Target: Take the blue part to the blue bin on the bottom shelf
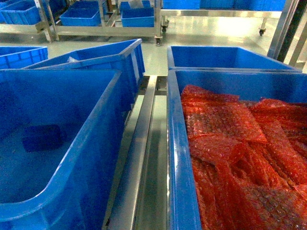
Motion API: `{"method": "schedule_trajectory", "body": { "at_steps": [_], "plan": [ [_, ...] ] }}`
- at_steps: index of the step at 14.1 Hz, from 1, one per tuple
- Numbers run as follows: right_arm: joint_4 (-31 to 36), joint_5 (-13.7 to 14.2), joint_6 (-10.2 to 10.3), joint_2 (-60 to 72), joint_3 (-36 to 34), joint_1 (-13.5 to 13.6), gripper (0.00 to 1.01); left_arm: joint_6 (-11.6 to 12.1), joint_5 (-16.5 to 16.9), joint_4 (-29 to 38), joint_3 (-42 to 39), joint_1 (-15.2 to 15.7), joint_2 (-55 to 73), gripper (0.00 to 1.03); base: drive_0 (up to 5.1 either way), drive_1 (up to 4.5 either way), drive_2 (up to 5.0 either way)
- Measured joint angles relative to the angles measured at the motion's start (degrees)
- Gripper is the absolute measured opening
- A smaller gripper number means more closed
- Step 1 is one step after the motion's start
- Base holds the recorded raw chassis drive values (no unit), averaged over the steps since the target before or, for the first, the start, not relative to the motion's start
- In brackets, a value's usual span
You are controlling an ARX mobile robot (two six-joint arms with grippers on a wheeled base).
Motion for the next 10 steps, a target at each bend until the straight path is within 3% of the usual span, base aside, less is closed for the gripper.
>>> {"method": "schedule_trajectory", "body": {
  "at_steps": [5, 6, 7, 8, 9, 10],
  "plan": [
    [0.0, -0.02, -0.02, 0.0, 0.0, 0.0, 0.98, 0.0, 0.0, -2.67, 0.0, 0.0, -2.69, 0.02, 0.0, 0.0, 0.0],
    [0.0, 0.0, -0.02, 0.02, 0.0, 0.0, 0.98, 0.0, 0.0, -4.83, 0.0, 0.0, -4.66, 0.02, 0.0, 0.0, 0.0],
    [-0.17, 0.11, 0.02, 0.0, 0.0, 0.0, 0.98, 0.04, 0.04, -15.8, 0.0, 0.0, -14.58, 0.02, 0.0, 0.0, 0.0],
    [0.0, 0.0, -0.02, 0.0, 0.0, 0.0, 0.98, 0.02, 0.0, -15.61, 0.04, 0.0, -14.58, 0.02, 0.0, 0.0, 0.0],
    [0.02, 0.0, -0.02, 0.0, 0.0, 0.0, 0.98, 0.04, 0.0, -15.58, 0.04, 0.0, -14.58, 0.12, 0.0, 0.0, 0.0],
    [0.02, 0.0, 0.0, 0.0, 0.0, 0.0, 0.98, 0.04, 0.0, -15.58, 0.02, 0.0, -14.58, 0.29, 0.0, 0.0, 0.0]
  ]
}}
